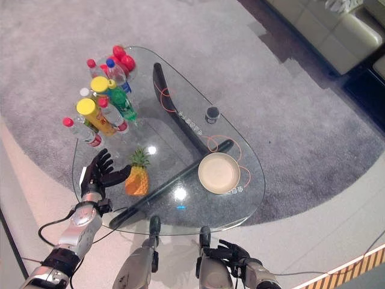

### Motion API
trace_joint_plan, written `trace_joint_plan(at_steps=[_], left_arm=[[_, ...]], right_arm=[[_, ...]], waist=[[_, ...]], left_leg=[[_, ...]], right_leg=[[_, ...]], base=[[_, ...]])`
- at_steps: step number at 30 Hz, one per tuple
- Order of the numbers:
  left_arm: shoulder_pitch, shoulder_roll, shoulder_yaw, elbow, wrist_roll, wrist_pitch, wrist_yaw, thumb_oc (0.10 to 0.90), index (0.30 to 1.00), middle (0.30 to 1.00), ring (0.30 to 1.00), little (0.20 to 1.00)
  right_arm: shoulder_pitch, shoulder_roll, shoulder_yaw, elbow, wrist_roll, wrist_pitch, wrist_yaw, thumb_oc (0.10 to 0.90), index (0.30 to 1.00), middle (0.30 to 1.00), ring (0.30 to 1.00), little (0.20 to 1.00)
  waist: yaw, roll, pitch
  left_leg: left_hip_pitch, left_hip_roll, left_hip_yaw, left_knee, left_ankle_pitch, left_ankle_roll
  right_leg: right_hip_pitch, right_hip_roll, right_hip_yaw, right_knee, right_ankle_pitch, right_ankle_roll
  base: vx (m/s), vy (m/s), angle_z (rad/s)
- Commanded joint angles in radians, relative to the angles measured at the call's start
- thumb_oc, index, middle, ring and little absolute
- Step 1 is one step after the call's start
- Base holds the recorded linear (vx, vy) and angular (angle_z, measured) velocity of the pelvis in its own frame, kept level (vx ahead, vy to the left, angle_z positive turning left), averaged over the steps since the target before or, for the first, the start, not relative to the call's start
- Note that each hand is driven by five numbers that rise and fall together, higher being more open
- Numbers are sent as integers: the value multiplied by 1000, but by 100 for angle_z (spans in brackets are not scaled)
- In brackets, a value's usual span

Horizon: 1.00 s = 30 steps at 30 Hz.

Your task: Pick up the fruit to the plate

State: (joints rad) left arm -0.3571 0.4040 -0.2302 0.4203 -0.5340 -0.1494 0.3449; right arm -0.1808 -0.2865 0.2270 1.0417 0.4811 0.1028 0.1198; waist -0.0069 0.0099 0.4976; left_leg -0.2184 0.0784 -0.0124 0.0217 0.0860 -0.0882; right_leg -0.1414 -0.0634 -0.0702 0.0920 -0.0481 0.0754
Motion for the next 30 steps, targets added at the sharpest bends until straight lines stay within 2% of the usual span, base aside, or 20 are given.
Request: trace_joint_plan(at_steps=[1,5,14,21,30], left_arm=[[-53,36,33,-64,54,-13,71,800,900,900,900,900],[-104,41,34,-40,56,14,96,800,900,900,900,900],[-168,42,21,11,26,21,122,800,900,900,900,900],[-185,68,17,55,151,32,192,800,900,900,900,900],[-179,94,-11,48,165,30,145,800,900,900,900,900]], right_arm=[[77,-22,76,2,30,10,-41,800,900,900,900,900],[61,-21,97,3,43,-12,-44,800,900,900,900,900],[44,-36,124,-11,63,-36,-50,800,900,900,900,900],[40,-38,131,-15,79,-39,-50,800,900,900,900,900],[29,-53,134,-30,77,-32,-50,800,900,900,900,900]], waist=[[-17,-37,5],[-22,-45,22],[-39,-53,22],[-39,-51,22],[-45,-39,22]], left_leg=[[-66,-29,37,196,-39,55],[-102,-28,47,213,-37,54],[-186,-29,60,253,-43,55],[-196,-32,61,256,-49,56],[-228,-31,65,275,-49,54]], right_leg=[[-74,-34,-54,41,101,-49],[-108,-32,-51,52,100,-53],[-200,-35,-39,78,107,-56],[-211,-43,-37,81,108,-54],[-246,-46,-33,96,109,-56]], base=[[-60,-10,-3],[-14,0,-2],[-2,4,-1],[0,0,0],[0,0,0]])
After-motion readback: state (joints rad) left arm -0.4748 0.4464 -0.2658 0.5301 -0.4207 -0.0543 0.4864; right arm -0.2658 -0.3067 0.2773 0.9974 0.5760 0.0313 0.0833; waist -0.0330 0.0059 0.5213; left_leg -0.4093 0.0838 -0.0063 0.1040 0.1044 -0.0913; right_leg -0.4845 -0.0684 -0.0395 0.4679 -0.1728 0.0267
